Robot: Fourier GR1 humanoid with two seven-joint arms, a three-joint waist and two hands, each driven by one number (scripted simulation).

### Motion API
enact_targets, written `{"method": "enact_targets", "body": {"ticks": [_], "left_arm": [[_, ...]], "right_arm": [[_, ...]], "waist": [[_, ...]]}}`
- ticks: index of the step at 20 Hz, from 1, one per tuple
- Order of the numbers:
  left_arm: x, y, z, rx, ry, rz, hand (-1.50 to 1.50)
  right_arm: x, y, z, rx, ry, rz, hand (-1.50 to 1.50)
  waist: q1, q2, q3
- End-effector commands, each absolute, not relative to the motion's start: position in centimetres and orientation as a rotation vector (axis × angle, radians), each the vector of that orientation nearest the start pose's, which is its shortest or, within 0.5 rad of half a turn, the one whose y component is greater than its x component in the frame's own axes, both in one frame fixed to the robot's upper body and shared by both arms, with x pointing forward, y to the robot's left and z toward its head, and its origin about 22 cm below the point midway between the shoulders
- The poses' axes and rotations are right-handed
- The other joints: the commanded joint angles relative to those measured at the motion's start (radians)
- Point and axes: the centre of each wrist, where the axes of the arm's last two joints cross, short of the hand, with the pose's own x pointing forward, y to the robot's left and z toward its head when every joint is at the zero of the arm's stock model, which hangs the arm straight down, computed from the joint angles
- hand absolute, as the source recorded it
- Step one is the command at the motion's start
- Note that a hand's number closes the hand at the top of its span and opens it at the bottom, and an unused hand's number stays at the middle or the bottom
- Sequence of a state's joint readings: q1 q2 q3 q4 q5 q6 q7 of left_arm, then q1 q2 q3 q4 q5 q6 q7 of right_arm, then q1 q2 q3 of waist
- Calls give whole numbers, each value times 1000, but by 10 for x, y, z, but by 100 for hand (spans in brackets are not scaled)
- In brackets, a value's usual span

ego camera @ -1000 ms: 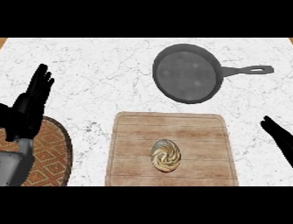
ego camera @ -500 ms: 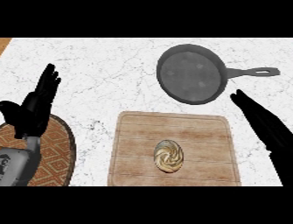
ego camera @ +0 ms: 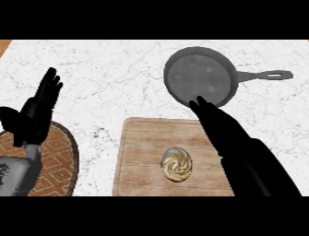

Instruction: Pick the cupcake from the cutting board and place it in the pan

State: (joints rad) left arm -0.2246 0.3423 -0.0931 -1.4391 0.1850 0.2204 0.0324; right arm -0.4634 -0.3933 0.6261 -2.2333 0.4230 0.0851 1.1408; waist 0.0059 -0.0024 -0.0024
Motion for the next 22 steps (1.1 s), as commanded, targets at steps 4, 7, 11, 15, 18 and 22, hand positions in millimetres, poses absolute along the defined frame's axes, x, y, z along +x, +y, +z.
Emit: {"method": "enact_targets", "body": {"ticks": [4, 7, 11, 15, 18, 22], "left_arm": [[299, 274, 65, 191, -1614, -51, 0], [294, 281, 41, 222, -1609, -60, 0], [303, 278, 36, 218, -1605, -34, 0], [306, 265, 47, 185, -1602, -42, 0], [299, 278, 52, 220, -1608, -46, 0], [293, 267, 55, 222, -1623, -48, 0]], "right_arm": [[187, -117, 193, -645, -1291, 855, -150], [191, -120, 172, -662, -1232, 865, -150], [207, -123, 170, -628, -1204, 906, -150], [215, -108, 153, -560, -1189, 941, -150], [212, -107, 149, -553, -1173, 967, -150], [200, -112, 150, -577, -1157, 1006, -150]], "waist": [[-9, -2, 2], [-11, 1, 2], [-10, 4, 2], [-4, 3, 2], [-3, 2, 2], [-5, 0, 2]]}}
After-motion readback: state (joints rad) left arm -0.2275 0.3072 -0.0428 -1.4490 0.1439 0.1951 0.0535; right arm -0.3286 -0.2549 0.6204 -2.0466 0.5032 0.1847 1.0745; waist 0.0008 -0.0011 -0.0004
